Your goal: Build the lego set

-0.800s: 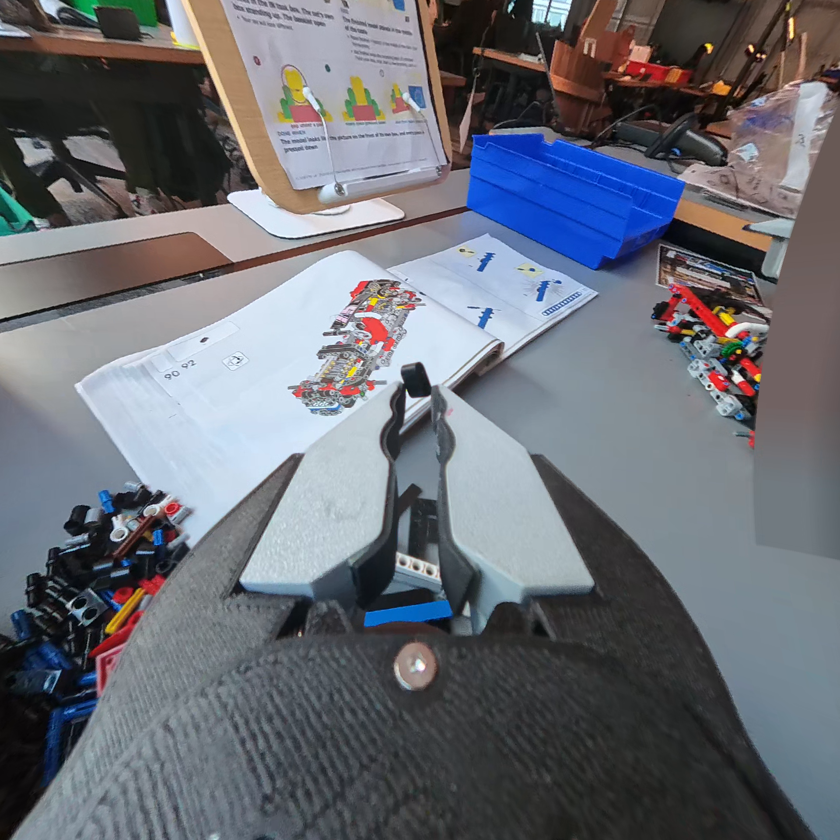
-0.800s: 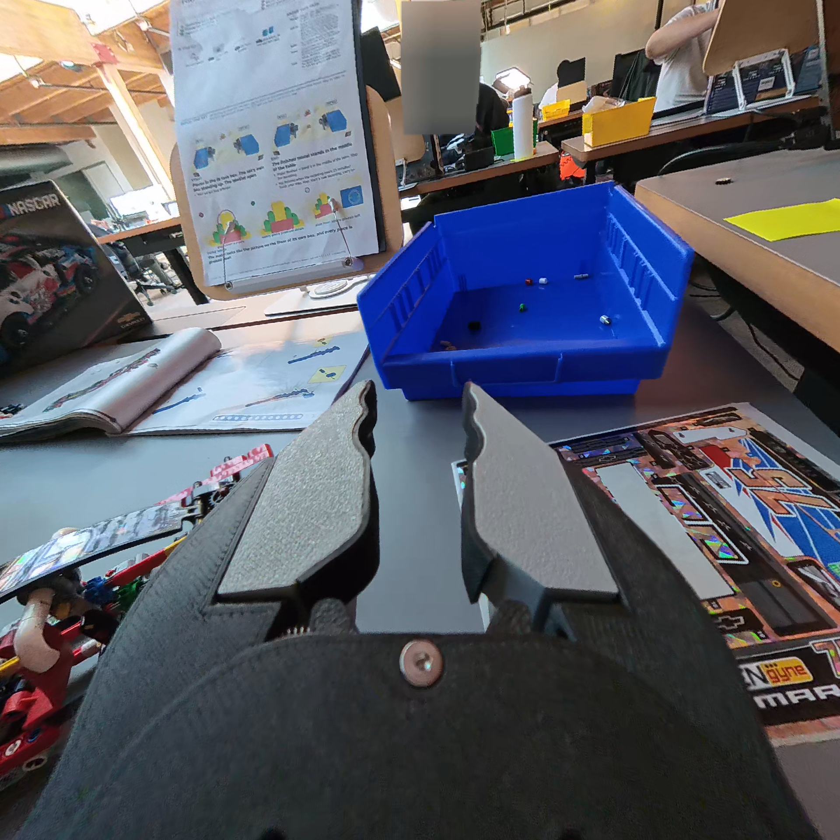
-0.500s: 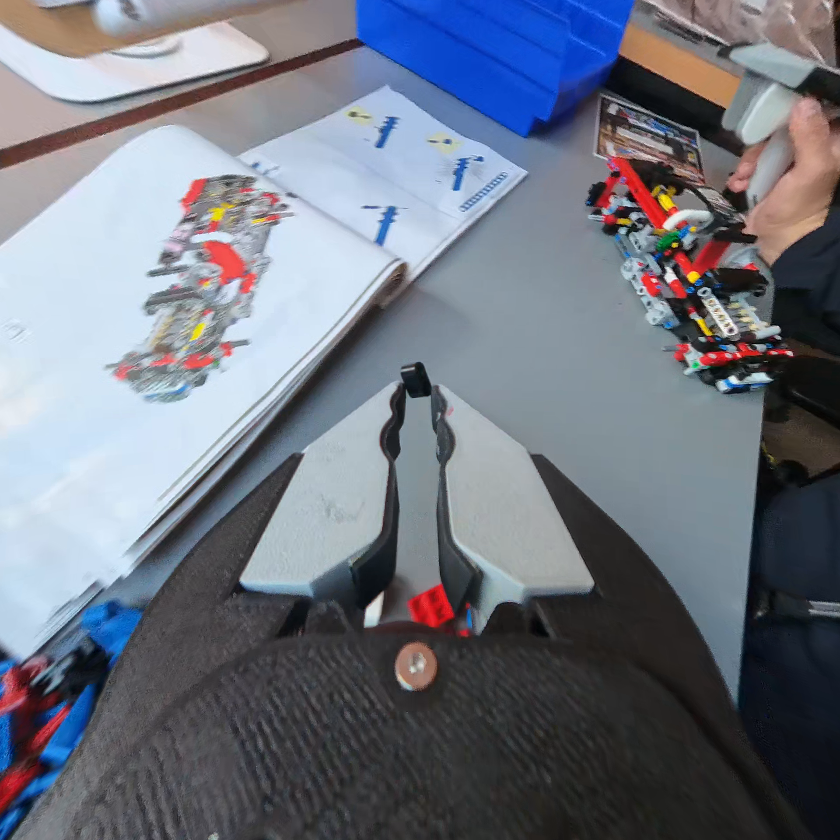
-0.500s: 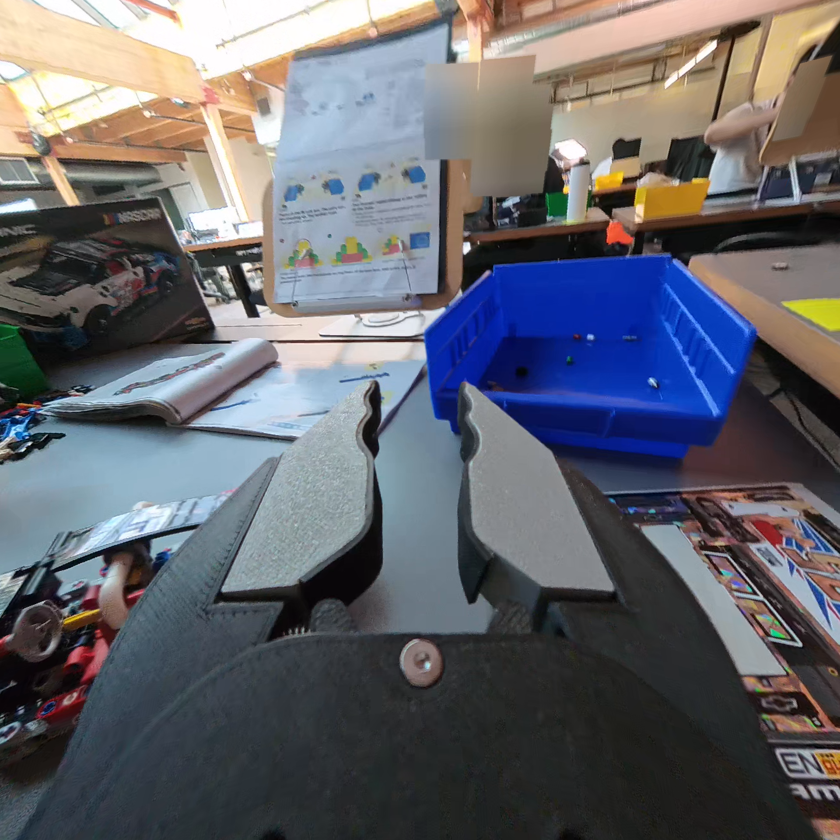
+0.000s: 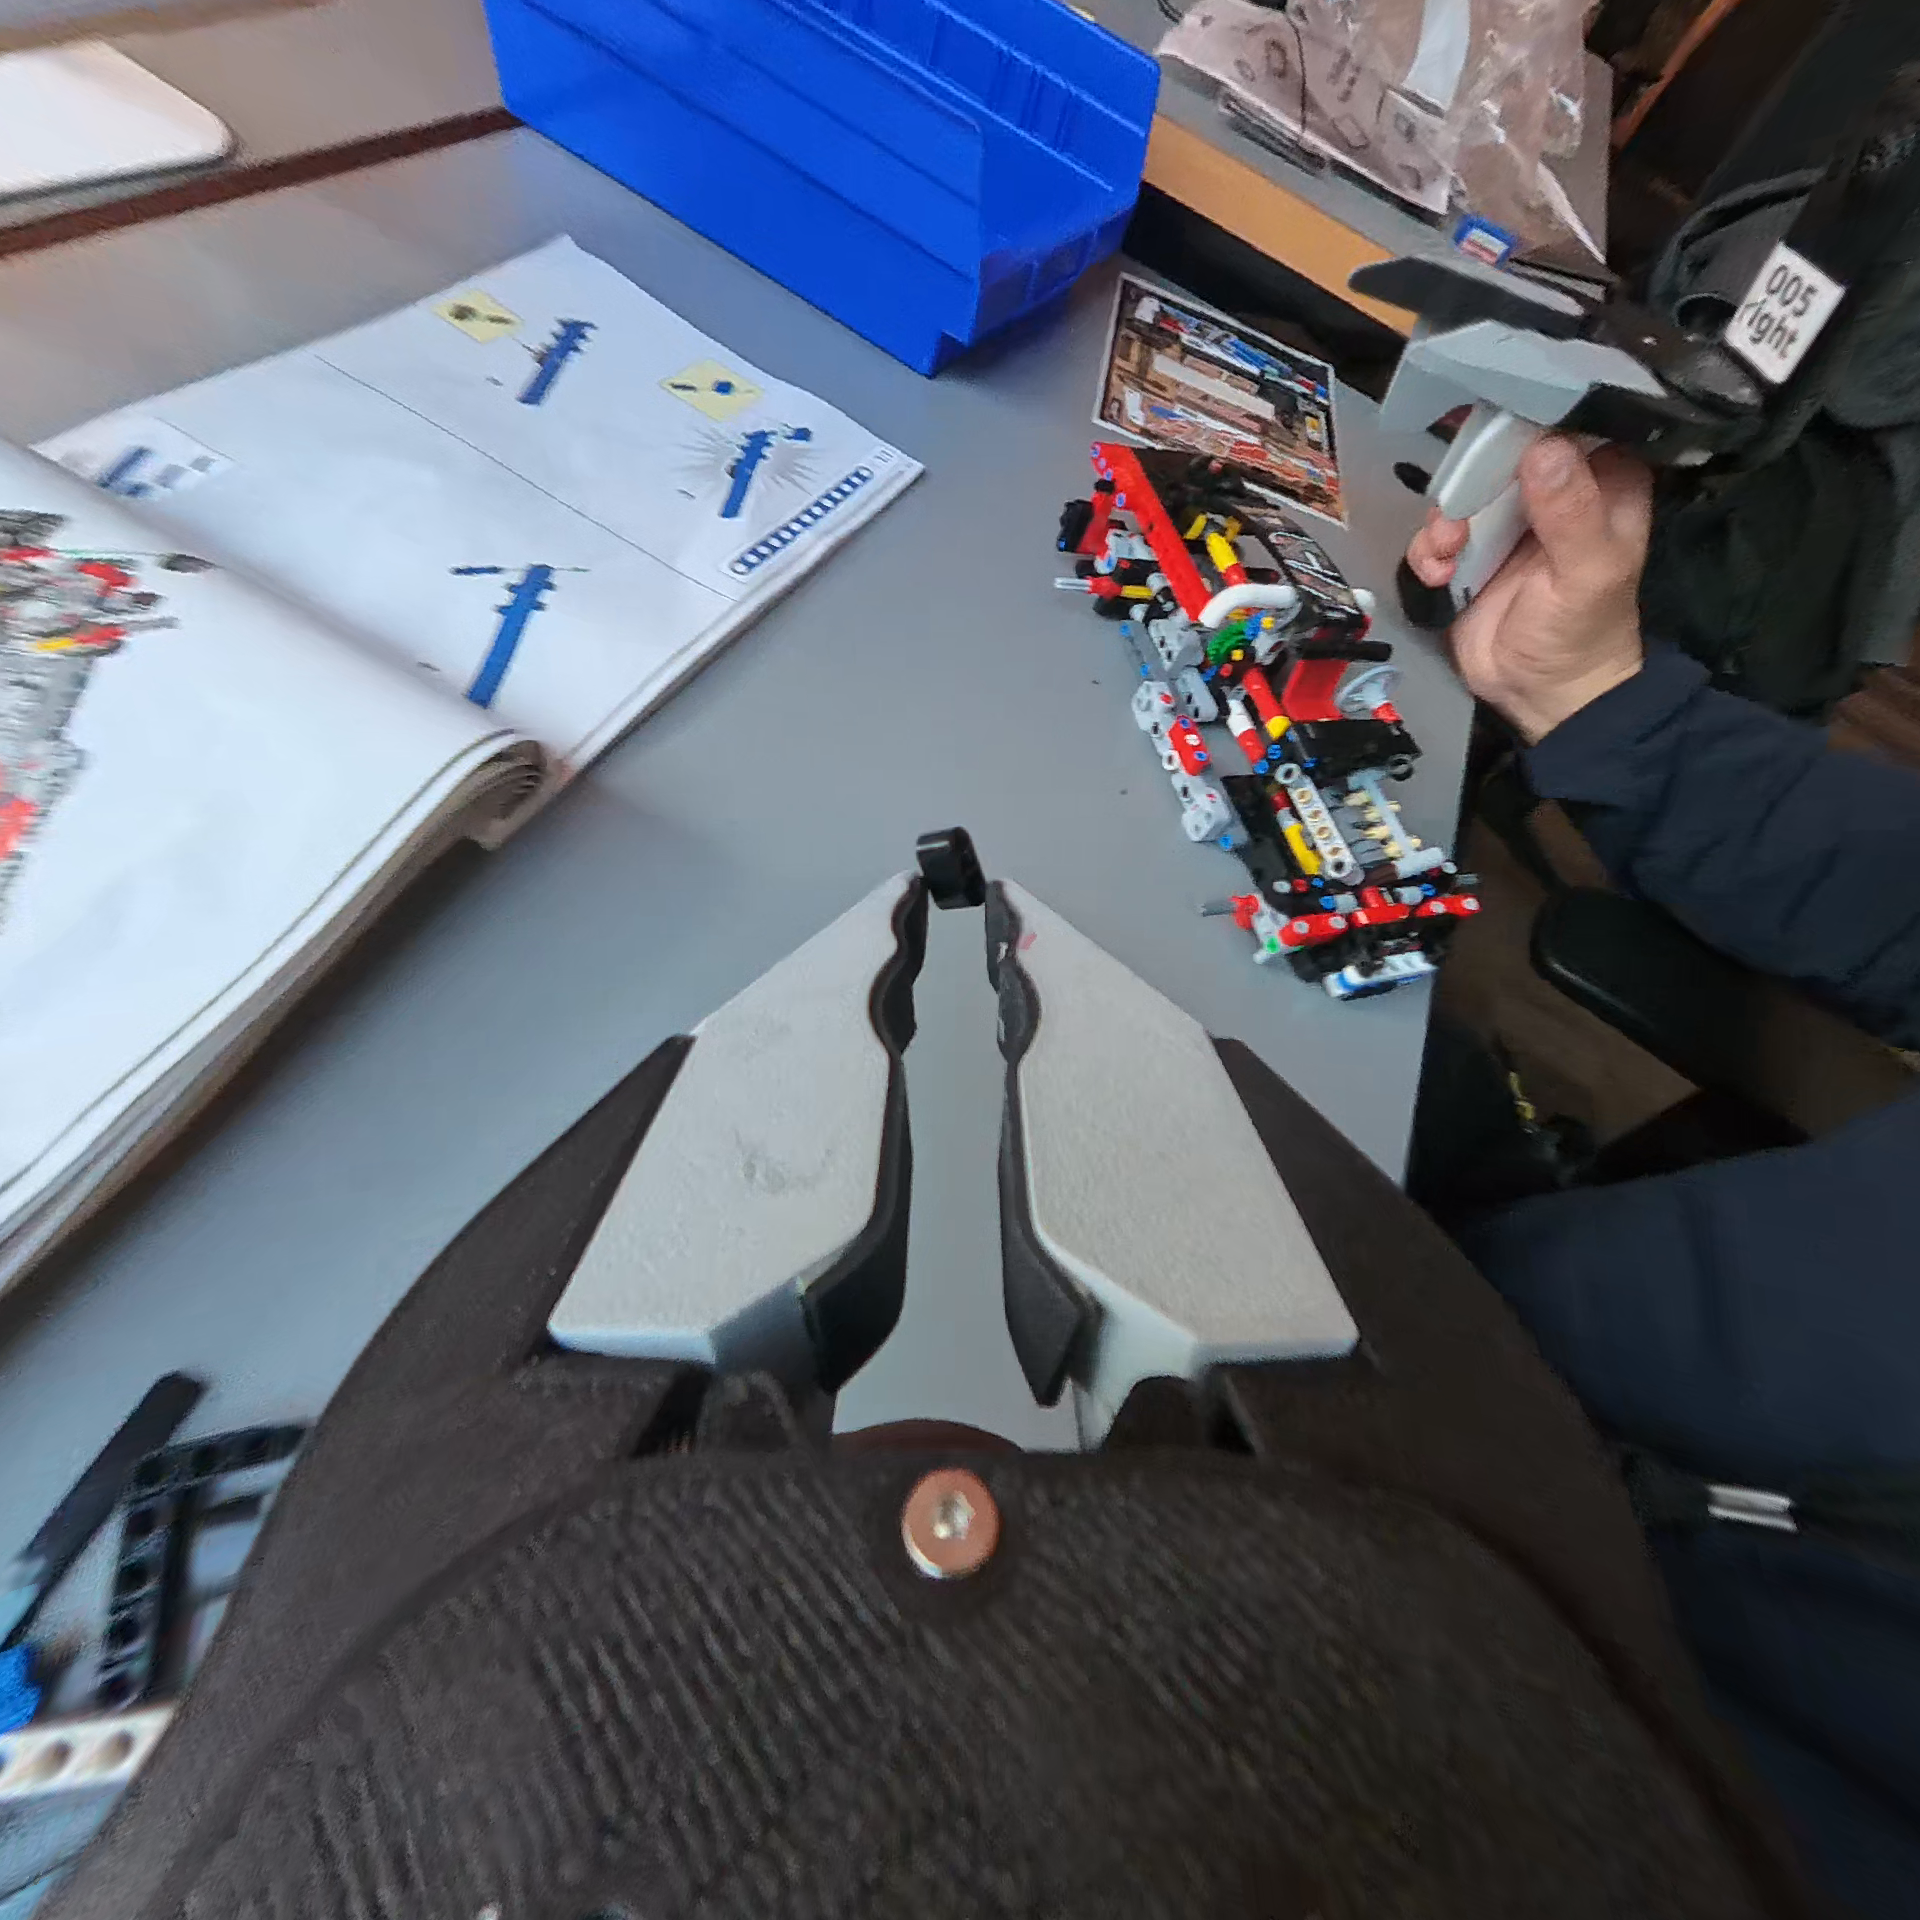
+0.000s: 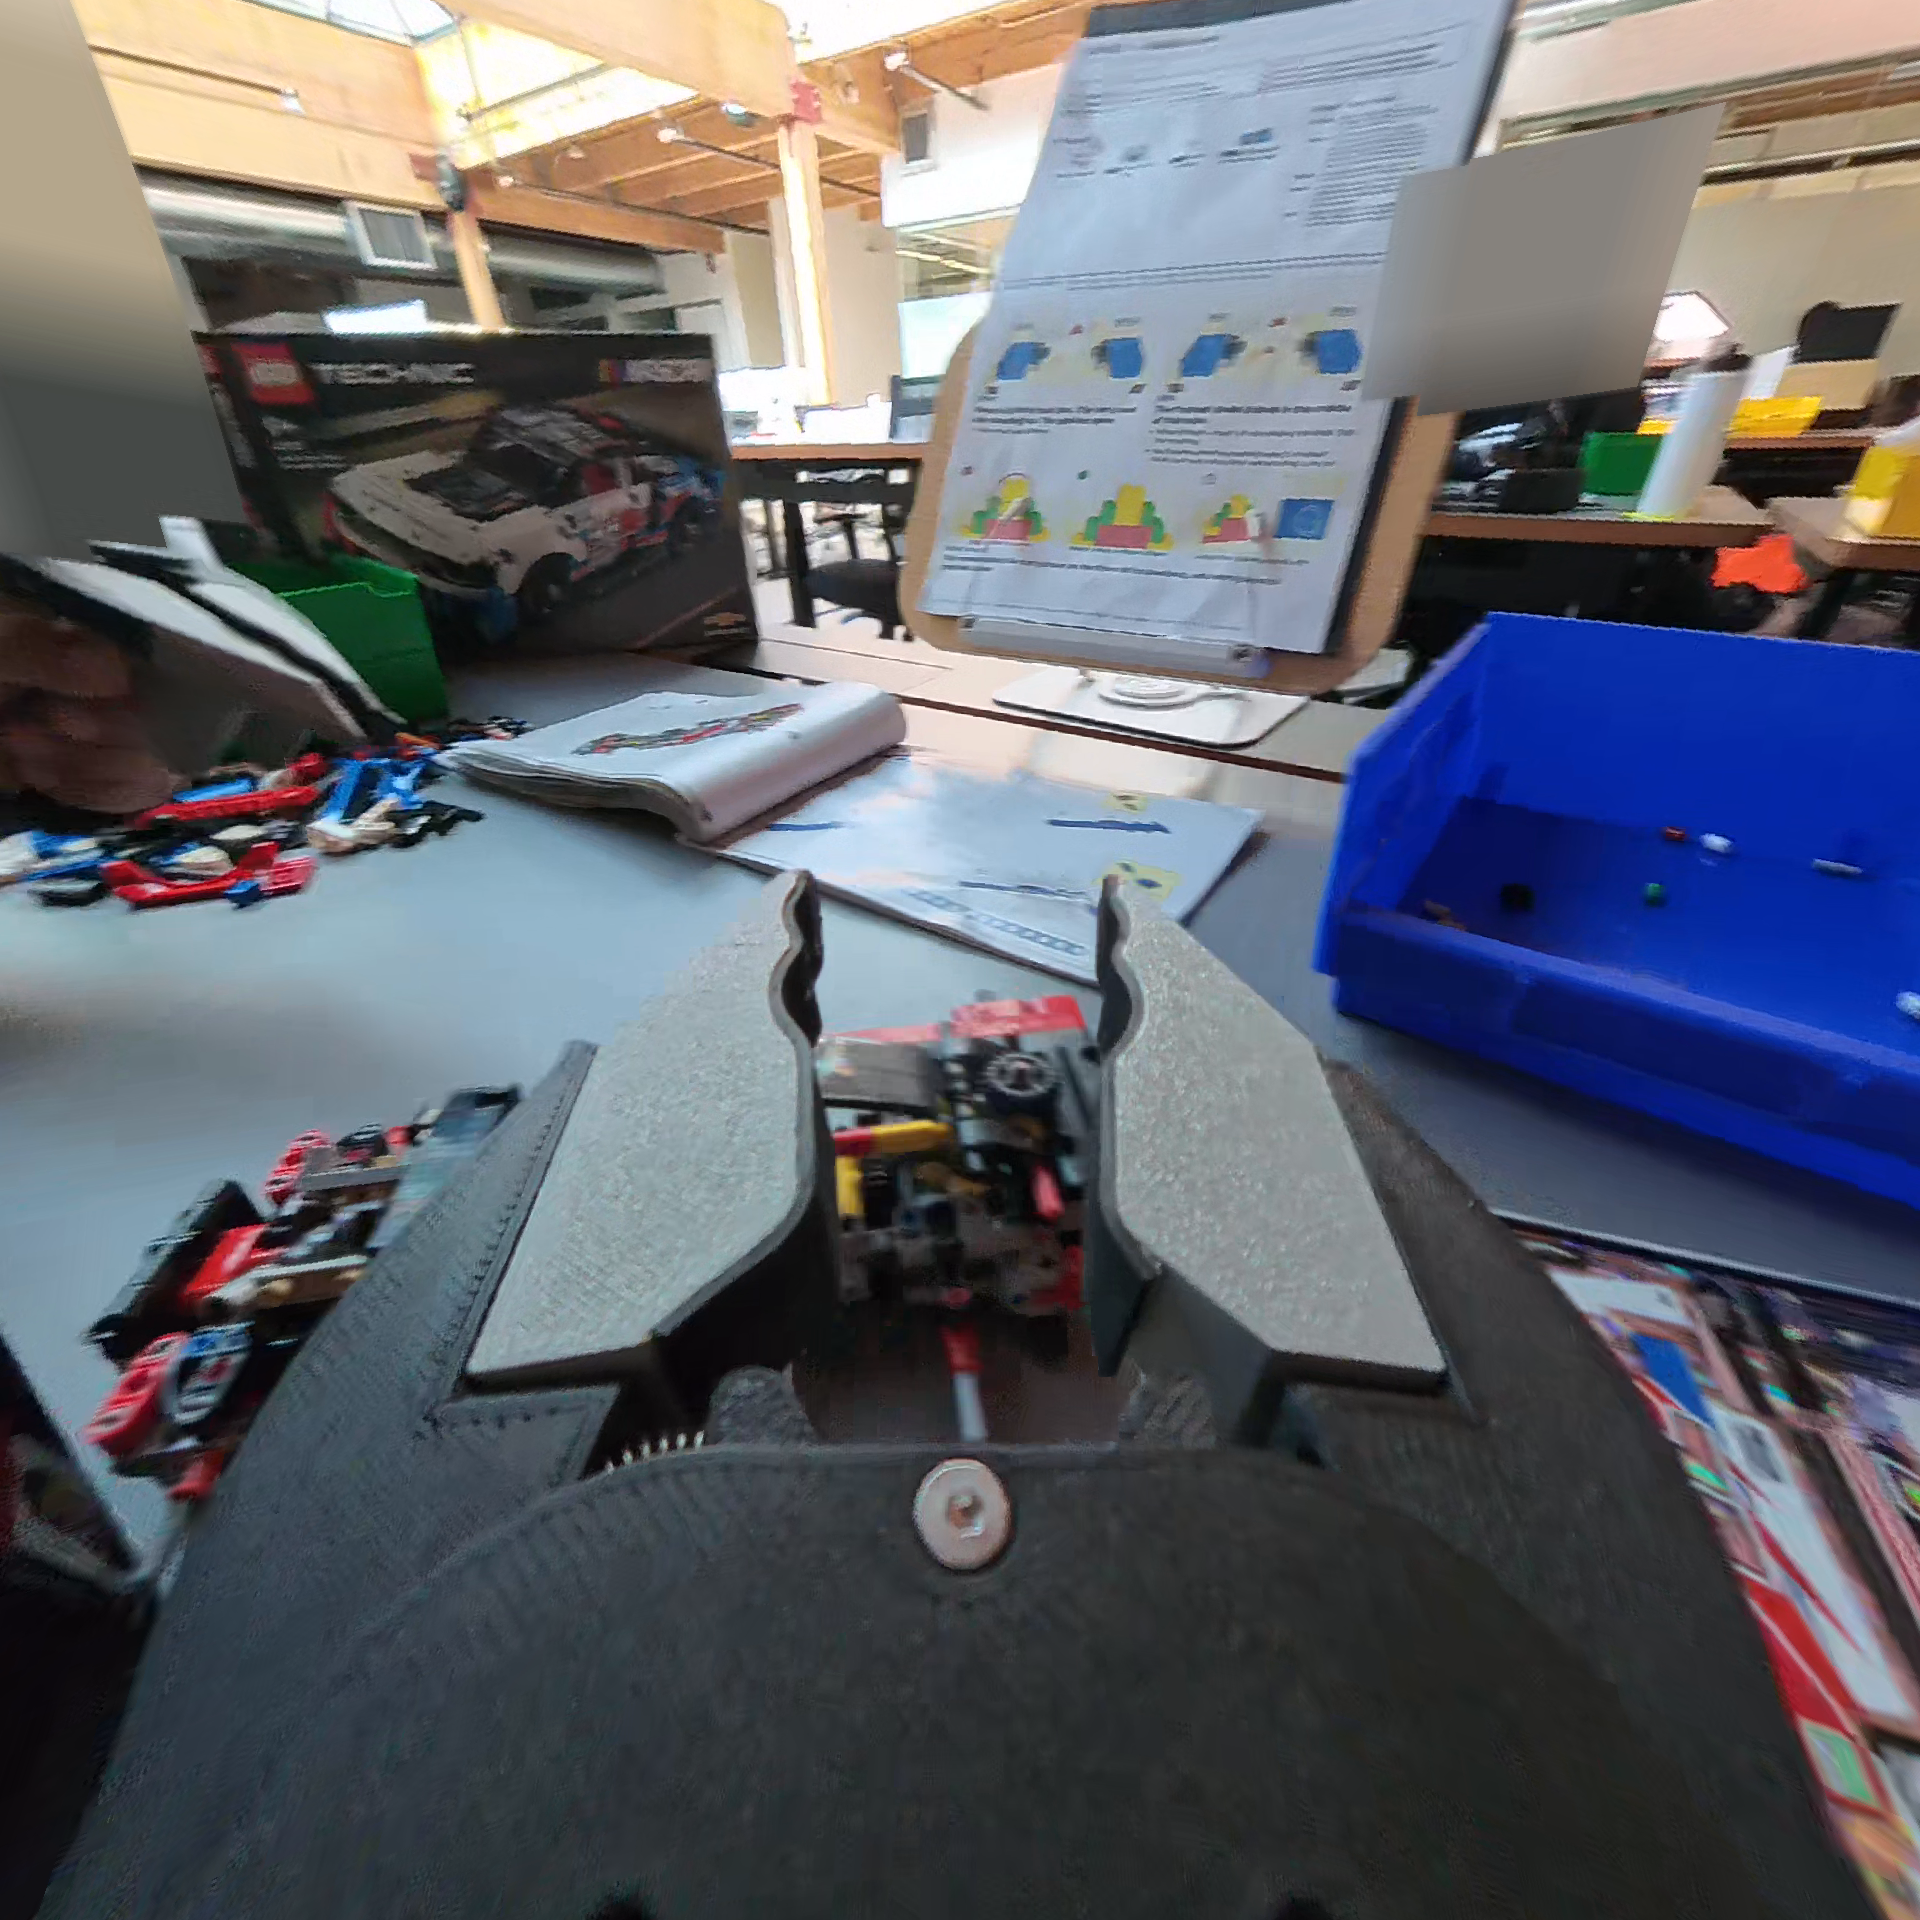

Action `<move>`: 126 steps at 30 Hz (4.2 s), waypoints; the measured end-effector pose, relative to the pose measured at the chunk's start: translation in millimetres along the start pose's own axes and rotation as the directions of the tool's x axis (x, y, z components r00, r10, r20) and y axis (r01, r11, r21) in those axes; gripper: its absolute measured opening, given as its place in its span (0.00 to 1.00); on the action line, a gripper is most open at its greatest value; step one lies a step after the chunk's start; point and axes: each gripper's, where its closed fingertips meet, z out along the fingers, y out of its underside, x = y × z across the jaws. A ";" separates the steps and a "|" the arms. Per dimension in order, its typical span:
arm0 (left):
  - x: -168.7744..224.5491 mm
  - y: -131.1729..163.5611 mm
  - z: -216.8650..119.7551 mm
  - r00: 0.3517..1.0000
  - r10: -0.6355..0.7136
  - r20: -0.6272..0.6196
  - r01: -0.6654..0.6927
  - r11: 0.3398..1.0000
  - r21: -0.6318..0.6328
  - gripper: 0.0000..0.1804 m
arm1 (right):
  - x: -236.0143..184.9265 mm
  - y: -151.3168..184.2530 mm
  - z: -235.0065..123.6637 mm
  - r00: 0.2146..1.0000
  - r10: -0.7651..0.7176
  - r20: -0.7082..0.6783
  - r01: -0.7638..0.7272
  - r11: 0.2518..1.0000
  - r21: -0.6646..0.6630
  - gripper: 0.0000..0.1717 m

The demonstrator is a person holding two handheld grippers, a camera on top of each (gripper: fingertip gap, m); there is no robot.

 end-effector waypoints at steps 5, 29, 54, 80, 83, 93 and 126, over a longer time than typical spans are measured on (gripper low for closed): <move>19.9 -4.4 23.5 0.996 -0.029 -0.085 0.026 0.999 -0.036 0.05 | -88.0 -6.3 26.0 0.971 -0.117 0.209 0.137 0.987 -0.089 0.29; 69.2 10.3 45.1 0.876 -0.242 -0.416 0.173 0.965 -0.195 0.05 | -208.5 41.2 103.1 0.675 -0.576 0.461 0.717 0.658 -0.229 0.09; 60.2 2.7 42.3 0.855 -0.292 -0.428 0.253 0.956 -0.146 0.03 | -206.2 36.0 110.4 0.713 -0.584 0.388 0.686 0.698 -0.208 0.07; 66.5 -15.8 54.0 0.917 -0.267 -0.297 0.263 0.963 -0.056 0.03 | -171.1 34.3 88.5 0.758 -0.616 0.215 0.648 0.674 -0.355 0.11; 71.7 -13.9 53.6 0.906 -0.291 -0.308 0.283 0.957 -0.069 0.03 | -179.8 28.3 87.6 0.740 -0.636 0.220 0.670 0.670 -0.319 0.11; 79.4 -7.9 56.8 0.908 -0.301 -0.290 0.290 0.953 -0.084 0.03 | -187.2 27.1 87.6 0.741 -0.630 0.232 0.671 0.675 -0.308 0.07; 53.3 2.9 35.1 0.929 -0.279 -0.242 0.272 0.960 -0.065 0.12 | -116.1 -20.1 29.9 0.980 -0.160 0.117 0.166 0.985 -0.048 0.07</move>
